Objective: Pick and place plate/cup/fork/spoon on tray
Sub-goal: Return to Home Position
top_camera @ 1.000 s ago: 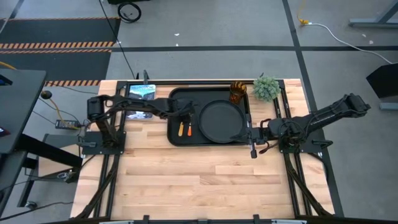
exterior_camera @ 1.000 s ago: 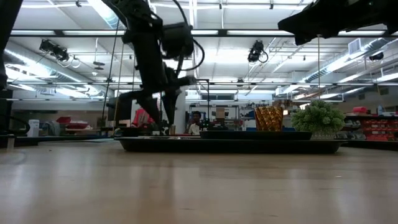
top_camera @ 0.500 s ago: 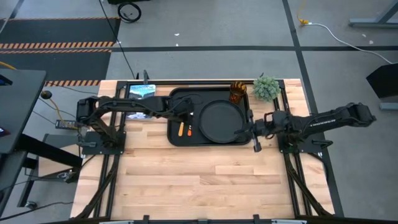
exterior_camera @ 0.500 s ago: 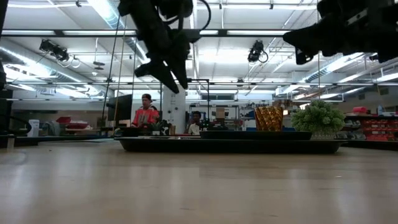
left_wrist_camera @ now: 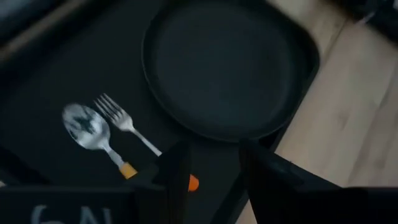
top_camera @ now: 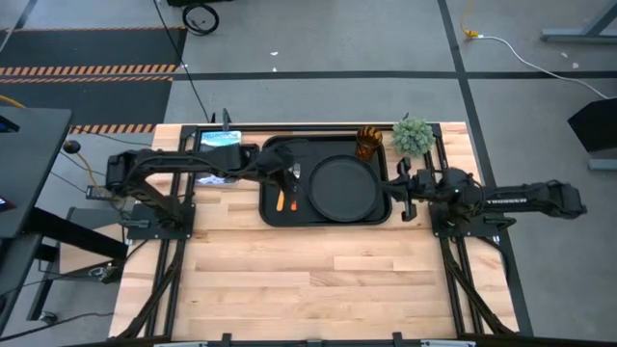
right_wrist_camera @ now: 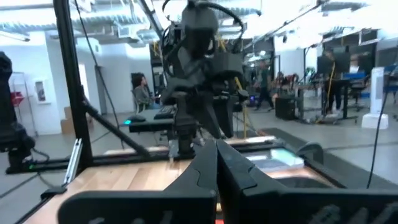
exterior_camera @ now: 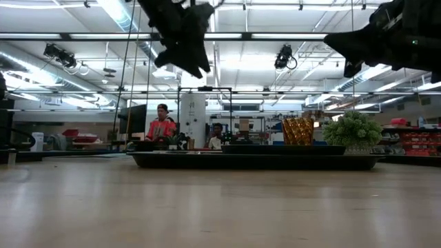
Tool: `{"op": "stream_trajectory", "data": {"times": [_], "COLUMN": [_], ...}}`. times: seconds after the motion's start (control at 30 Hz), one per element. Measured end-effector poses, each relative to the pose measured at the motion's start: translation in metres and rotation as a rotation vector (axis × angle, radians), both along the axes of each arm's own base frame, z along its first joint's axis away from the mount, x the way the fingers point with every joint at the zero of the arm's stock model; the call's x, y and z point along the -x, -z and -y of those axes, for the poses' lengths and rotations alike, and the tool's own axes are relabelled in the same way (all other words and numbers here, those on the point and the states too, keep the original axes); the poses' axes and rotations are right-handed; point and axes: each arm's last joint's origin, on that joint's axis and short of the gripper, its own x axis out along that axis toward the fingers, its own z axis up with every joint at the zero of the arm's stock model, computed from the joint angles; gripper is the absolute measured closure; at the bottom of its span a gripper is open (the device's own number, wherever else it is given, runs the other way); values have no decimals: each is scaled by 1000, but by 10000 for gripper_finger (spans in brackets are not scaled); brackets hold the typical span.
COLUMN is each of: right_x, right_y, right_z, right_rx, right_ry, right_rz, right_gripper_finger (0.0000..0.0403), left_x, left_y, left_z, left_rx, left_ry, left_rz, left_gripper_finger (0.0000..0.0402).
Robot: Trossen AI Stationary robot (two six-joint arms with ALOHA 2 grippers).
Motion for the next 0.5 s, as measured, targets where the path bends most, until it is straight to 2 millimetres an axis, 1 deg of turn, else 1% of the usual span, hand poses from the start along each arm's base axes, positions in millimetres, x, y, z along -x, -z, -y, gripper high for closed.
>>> {"op": "stream_trajectory", "data": {"times": [0.2, 0.33, 0.4, 0.5], "right_x": [6, 8, 9, 10], "right_y": [-7, -4, -2, 0], "right_z": [1, 1, 2, 6], "right_rx": [16, 62, 66, 33], "right_ry": [25, 60, 106, 233], "right_rz": [63, 26, 0, -17], "right_gripper_finger": [400, 400, 400, 400], "left_x": [22, 29, 33, 38], "left_y": [-39, -60, -69, -82], "left_z": [1, 2, 3, 1], "left_rx": [-147, -264, -340, -462], "left_ry": [14, 94, 151, 215], "left_rz": [128, 217, 247, 290], "left_gripper_finger": [258, 258, 258, 258]}}
